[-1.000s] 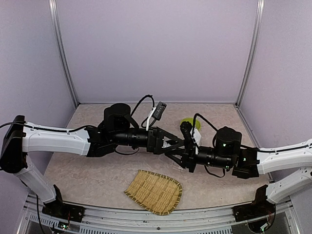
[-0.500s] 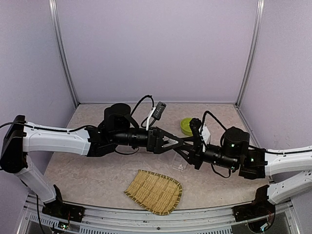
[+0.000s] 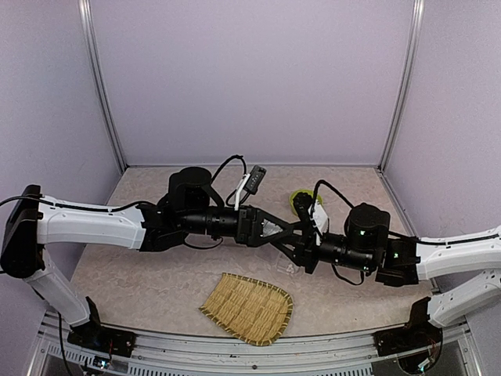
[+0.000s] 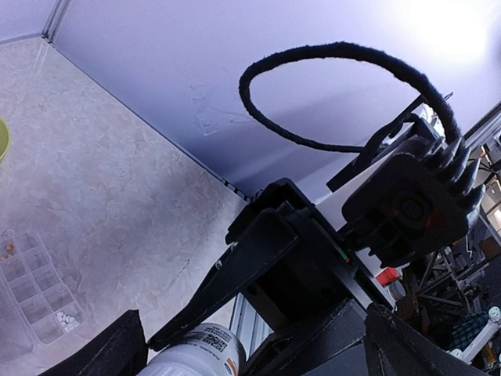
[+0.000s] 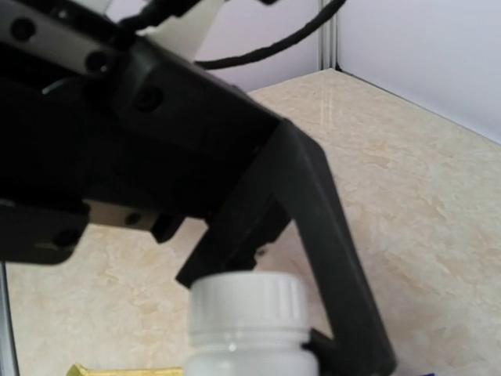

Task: Sort the pills into containers
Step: Screw the lid of the pill bottle onto the pill bottle.

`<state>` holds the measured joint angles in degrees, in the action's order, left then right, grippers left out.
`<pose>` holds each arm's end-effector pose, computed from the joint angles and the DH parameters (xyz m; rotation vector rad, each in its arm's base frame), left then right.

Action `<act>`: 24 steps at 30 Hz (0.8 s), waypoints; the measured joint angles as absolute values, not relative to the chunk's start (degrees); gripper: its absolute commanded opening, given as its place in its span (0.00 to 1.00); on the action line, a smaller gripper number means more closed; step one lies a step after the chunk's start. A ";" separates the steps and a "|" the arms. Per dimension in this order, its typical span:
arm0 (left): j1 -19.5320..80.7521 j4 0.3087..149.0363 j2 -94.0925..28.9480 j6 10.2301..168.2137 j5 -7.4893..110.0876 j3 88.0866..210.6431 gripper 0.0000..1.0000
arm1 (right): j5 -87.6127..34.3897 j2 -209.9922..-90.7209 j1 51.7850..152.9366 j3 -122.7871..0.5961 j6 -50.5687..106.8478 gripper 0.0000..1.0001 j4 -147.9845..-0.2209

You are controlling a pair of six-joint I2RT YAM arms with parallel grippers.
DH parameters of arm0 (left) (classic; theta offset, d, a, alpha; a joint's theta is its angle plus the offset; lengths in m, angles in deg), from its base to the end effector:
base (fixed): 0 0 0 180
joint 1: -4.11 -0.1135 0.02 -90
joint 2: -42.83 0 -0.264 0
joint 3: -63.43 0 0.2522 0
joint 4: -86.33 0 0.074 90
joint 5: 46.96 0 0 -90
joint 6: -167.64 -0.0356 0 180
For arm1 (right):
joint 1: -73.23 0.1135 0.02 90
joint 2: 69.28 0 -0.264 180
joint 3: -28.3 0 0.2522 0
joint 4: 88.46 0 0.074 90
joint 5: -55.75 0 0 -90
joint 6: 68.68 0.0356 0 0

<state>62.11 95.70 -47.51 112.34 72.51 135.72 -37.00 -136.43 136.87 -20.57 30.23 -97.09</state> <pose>0.1786 -0.3189 0.2835 0.8260 1.8227 -1.5675 0.1192 0.2367 0.2593 -0.8051 1.6359 0.8754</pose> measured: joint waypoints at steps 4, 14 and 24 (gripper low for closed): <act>62.35 95.57 -47.58 112.27 71.99 135.74 0.85 | -37.06 -134.16 136.96 -18.69 30.21 0.16 -97.31; 62.26 95.09 -47.64 113.17 69.87 135.76 0.63 | -41.24 -128.04 136.98 -15.44 29.69 0.16 -96.52; 61.78 95.07 -48.82 114.02 69.87 135.76 0.37 | -41.89 -128.34 136.98 -15.44 29.47 0.16 -95.84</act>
